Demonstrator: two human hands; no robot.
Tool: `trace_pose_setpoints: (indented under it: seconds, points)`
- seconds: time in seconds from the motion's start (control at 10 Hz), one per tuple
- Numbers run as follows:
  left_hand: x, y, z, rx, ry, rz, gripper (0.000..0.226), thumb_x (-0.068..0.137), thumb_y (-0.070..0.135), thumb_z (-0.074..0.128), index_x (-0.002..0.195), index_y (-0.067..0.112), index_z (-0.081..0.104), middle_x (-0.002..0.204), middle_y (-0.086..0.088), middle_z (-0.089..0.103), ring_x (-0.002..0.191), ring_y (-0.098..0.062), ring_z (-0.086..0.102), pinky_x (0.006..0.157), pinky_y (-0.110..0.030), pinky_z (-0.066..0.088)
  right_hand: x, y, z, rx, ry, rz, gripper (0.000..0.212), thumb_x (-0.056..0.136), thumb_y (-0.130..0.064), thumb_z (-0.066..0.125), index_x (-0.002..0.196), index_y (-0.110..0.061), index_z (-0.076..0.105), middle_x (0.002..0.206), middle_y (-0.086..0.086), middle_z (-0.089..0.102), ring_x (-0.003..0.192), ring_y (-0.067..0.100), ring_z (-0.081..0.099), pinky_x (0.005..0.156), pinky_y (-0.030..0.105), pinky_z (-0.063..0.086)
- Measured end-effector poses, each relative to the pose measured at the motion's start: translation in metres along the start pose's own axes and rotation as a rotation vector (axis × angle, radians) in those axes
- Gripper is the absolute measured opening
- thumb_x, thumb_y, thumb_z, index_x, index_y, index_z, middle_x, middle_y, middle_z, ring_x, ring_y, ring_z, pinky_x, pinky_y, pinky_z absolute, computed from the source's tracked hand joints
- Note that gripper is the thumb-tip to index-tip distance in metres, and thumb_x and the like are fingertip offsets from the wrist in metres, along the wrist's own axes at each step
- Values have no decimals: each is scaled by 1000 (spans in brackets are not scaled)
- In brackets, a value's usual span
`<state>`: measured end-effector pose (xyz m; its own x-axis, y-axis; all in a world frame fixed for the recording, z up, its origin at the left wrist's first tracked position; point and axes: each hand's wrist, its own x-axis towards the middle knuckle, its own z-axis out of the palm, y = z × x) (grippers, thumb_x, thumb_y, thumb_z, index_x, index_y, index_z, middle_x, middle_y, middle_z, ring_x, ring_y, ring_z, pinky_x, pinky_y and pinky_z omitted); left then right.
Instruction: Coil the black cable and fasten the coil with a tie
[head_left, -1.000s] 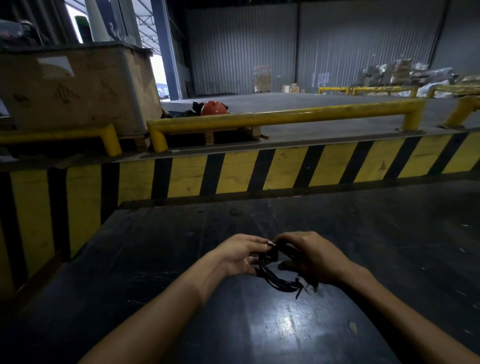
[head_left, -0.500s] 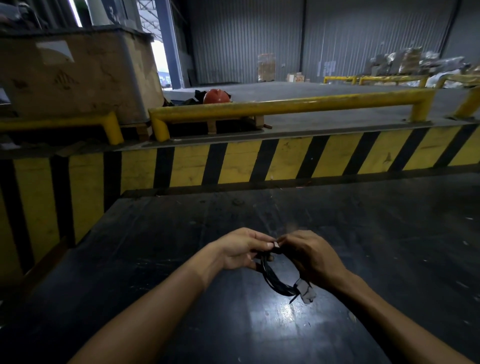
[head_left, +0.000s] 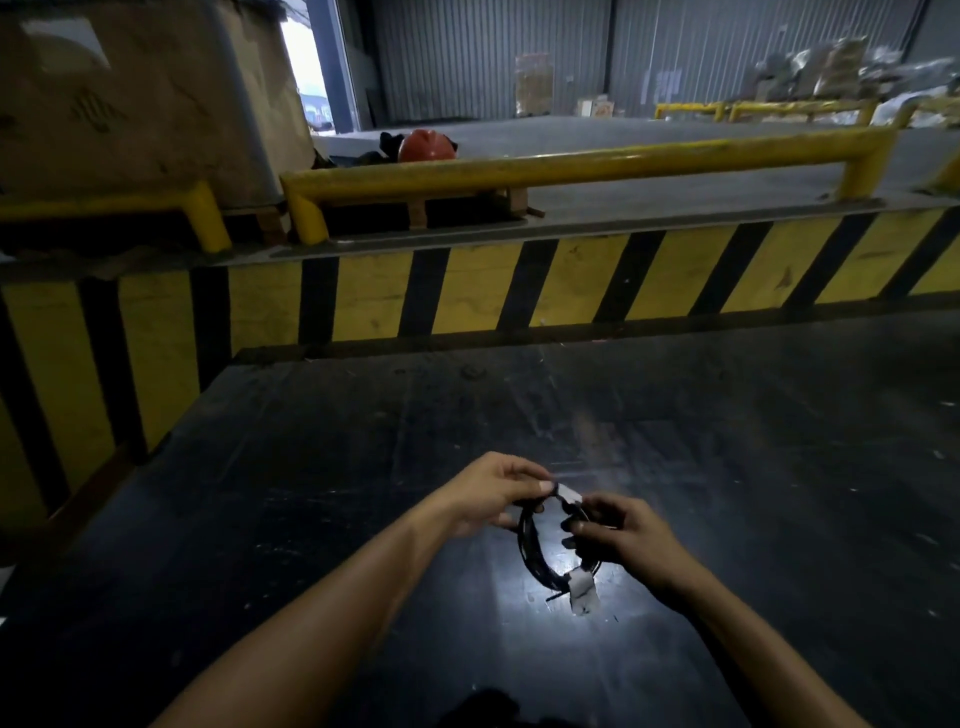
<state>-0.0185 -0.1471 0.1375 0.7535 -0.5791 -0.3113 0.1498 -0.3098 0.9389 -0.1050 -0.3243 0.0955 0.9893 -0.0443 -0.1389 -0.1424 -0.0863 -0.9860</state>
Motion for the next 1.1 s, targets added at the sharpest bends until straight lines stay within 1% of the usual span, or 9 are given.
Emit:
trace_pose_setpoints:
  seconds: [0.1,0.3,0.4,0.5,0.6,0.7,0.9,1.0,1.1]
  points:
    - [10,-31,8,-118,48,-75,30,84,16,70,111,7,65,109,-10,68,95,-16,66,75,-33,59,15,25,0,63,151,61,13,86,3,60,89,-10,64,86,16,69,73,20,73,58,28,55]
    - [41,-95,22,-158,118,-307,33,86,5,64,116,-6,58,99,-19,67,74,-22,69,61,-32,61,43,92,6,-74,312,202,10,81,-10,67,83,-18,60,86,13,72,76,25,73,79,52,58]
    - [59,-118,24,-140,170,-393,34,86,0,61,119,-4,55,98,-18,65,69,-20,66,57,-28,60,55,115,10,-227,302,250,14,80,-14,68,93,-14,65,94,12,72,84,25,70,84,47,56]
    - [75,-134,26,-123,201,-452,33,87,0,60,119,-2,54,107,-20,65,76,-21,66,51,-26,58,64,120,12,-369,225,291,28,82,-12,64,110,-9,63,107,12,71,93,26,67,86,36,53]
    - [89,-145,26,-101,220,-477,34,86,2,61,120,1,54,110,-17,64,81,-20,65,55,-27,58,73,125,12,-473,185,324,36,83,-12,63,118,-9,58,113,13,69,102,29,65,92,36,51]
    - [97,-147,25,-90,209,-482,32,87,1,60,118,3,54,99,-8,60,74,-13,61,58,-26,57,80,129,11,-510,168,347,44,82,-10,62,125,-7,52,119,16,66,109,31,62,95,39,49]
    - [99,-151,18,-104,177,-504,48,89,10,60,134,12,45,122,-8,54,90,-16,56,62,-28,53,80,119,15,-546,116,352,42,82,-11,62,122,-9,52,119,14,65,107,30,61,92,37,49]
    - [89,-149,14,-111,181,-474,58,88,18,63,140,18,39,137,-9,48,110,-22,55,74,-31,54,76,109,18,-558,77,368,50,83,-14,64,129,-7,47,129,15,58,115,29,57,96,36,46]
    - [70,-145,10,-118,213,-428,53,88,21,63,137,19,43,126,-5,53,106,-20,58,79,-31,52,74,97,15,-457,126,311,45,83,-17,66,125,-9,52,130,15,56,114,27,57,95,37,47]
